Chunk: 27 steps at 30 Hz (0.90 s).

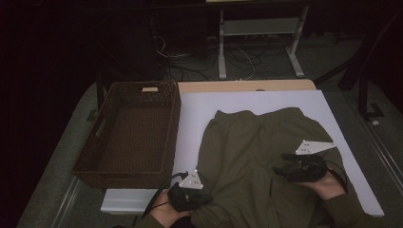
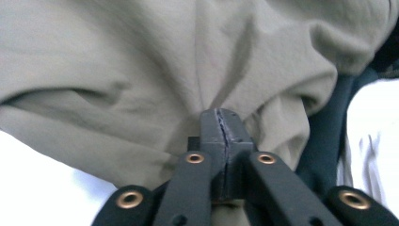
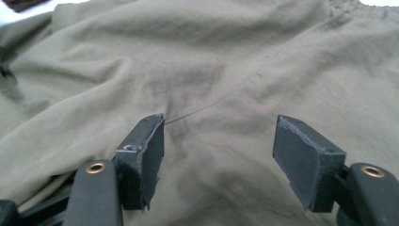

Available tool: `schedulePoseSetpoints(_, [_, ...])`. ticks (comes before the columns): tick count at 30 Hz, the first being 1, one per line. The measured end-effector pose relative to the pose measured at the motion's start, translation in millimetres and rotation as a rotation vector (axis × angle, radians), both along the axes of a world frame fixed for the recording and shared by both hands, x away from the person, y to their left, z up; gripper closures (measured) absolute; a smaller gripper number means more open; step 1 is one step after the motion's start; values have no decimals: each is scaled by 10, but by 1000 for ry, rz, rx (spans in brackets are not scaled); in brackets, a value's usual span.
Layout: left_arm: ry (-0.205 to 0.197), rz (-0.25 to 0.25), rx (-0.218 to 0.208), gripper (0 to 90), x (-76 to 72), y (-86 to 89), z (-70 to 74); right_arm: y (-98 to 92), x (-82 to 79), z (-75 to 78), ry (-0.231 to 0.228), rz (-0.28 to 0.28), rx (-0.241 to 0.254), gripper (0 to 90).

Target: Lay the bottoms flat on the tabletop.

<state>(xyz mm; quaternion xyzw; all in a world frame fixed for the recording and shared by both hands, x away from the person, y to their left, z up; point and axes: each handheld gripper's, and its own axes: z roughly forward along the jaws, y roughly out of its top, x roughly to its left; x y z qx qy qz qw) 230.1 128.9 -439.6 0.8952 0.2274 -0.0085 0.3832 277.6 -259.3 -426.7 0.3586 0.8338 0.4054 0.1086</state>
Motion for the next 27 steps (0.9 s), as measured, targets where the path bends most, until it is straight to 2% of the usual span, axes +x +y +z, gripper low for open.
schedulePoseSetpoints(1, [-10,15,-13,715,18,1,7,-2,11,-6,5,-7,-6,325])
schedulePoseSetpoints(4, [-17,46,-54,596,78,-6,24,-2,36,-28,13,-18,-19,314])
schedulePoseSetpoints(8, [-28,71,-89,493,159,-25,43,-7,69,-50,13,-18,-17,315])
schedulePoseSetpoints(10, [-34,79,-98,446,201,-42,43,-10,80,-51,1,-34,-15,285])
schedulePoseSetpoints(21, [-56,83,-119,298,380,-174,49,-83,131,-45,-5,-95,7,226])
schedulePoseSetpoints(24, [-71,79,-111,255,419,-211,58,-86,154,-48,-11,-105,17,213])
schedulePoseSetpoints(27, [-75,86,-104,206,469,-239,63,-78,165,-55,6,-125,27,188])
